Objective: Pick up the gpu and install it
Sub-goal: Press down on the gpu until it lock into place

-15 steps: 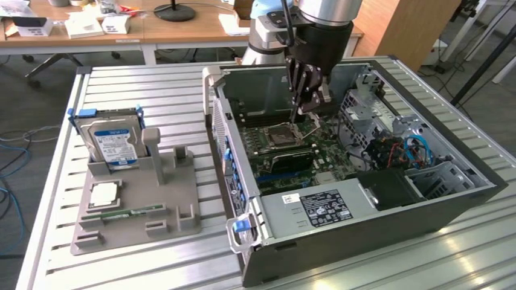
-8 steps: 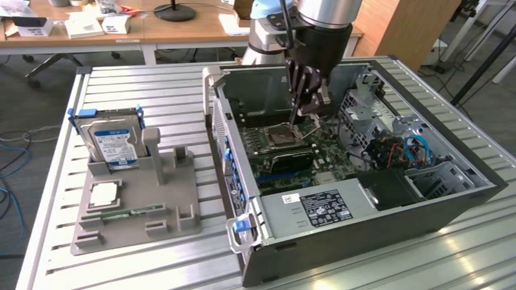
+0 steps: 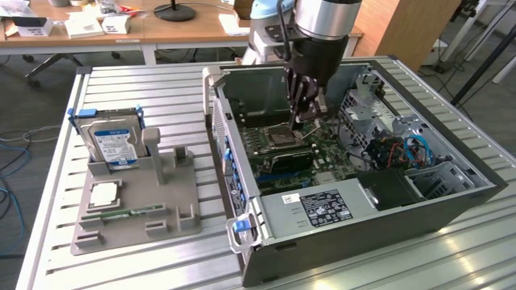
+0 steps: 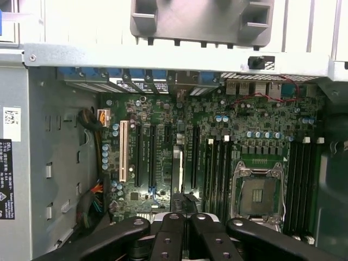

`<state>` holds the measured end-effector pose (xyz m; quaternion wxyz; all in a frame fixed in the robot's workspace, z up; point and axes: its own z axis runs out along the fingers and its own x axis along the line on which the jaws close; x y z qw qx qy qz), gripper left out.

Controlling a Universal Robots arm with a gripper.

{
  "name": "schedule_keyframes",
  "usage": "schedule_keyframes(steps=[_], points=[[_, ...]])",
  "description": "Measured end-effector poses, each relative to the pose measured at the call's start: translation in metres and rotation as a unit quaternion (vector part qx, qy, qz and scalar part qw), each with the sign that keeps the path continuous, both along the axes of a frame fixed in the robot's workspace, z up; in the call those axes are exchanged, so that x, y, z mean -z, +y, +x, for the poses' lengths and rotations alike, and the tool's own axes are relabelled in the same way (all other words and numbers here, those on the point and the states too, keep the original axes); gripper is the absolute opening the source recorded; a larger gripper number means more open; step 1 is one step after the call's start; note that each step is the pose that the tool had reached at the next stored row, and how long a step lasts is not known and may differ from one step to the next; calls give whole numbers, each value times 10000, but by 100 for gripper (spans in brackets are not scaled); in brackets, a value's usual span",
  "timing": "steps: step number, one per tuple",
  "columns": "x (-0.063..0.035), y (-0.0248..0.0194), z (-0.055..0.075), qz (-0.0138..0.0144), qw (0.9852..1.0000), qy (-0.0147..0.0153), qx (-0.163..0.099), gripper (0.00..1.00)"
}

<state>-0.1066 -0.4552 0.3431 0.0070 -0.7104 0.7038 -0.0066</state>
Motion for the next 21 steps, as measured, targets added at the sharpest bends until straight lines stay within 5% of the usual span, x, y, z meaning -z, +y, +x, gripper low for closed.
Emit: schedule_keyframes(steps=[21], points=[[382, 0, 0, -1, 10000, 0, 0, 10]])
